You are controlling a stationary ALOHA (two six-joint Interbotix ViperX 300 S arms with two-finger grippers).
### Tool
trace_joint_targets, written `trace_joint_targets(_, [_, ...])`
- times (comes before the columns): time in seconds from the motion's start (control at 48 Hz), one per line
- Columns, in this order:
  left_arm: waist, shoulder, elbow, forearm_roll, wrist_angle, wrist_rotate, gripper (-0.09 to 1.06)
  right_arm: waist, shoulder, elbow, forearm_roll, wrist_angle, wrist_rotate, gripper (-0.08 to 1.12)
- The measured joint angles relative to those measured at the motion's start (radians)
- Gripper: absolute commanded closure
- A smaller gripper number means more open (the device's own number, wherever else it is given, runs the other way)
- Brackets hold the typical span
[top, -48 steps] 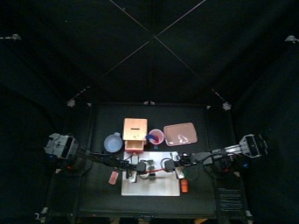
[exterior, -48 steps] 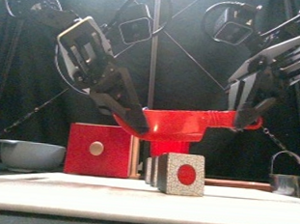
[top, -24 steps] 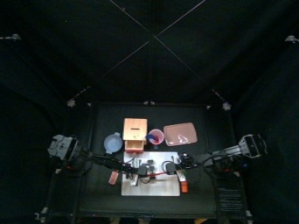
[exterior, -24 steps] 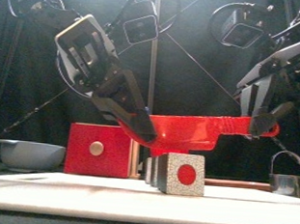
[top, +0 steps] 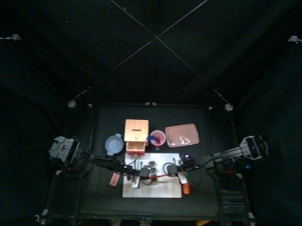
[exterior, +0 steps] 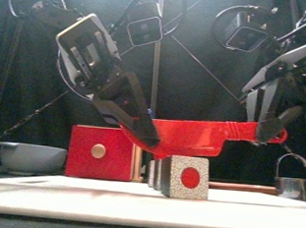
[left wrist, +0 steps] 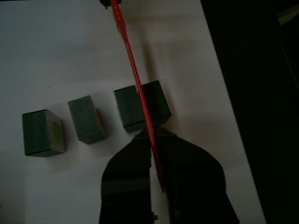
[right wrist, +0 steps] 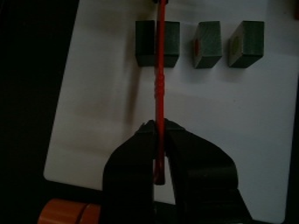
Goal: Place sushi on board then cut the sushi with the knife then place the pieces on the plate
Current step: Cut the sushi into 4 pieces
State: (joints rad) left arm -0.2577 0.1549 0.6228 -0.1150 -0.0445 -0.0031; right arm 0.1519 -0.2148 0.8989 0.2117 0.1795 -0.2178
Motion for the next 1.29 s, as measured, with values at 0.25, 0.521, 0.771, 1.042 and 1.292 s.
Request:
trace_joint_targets(0.25, [0.000,0.003,0.000,-0.002,0.009,0.000,0.61,0.000,0.028,-0.003,-0.005,-0.012,0.000,0.62])
trace_joint_targets(0.521, [-0.002,0.049,-0.003,-0.008,0.005,0.000,0.61,0.008,0.106,-0.011,0.000,-0.034,0.000,0.62])
trace_joint_targets(0.771, [-0.017,0.100,-0.025,-0.025,0.005,-0.002,0.61,0.035,0.175,-0.026,0.021,-0.041,0.000,0.62])
trace_joint_targets(1.042, [-0.040,0.097,-0.032,-0.048,0.009,-0.002,0.61,0.069,0.175,-0.035,0.040,-0.025,0.002,0.62])
trace_joint_targets(1.292, [-0.014,0.032,-0.031,-0.018,0.015,0.000,0.58,0.054,0.114,-0.057,-0.029,0.034,0.002,0.62])
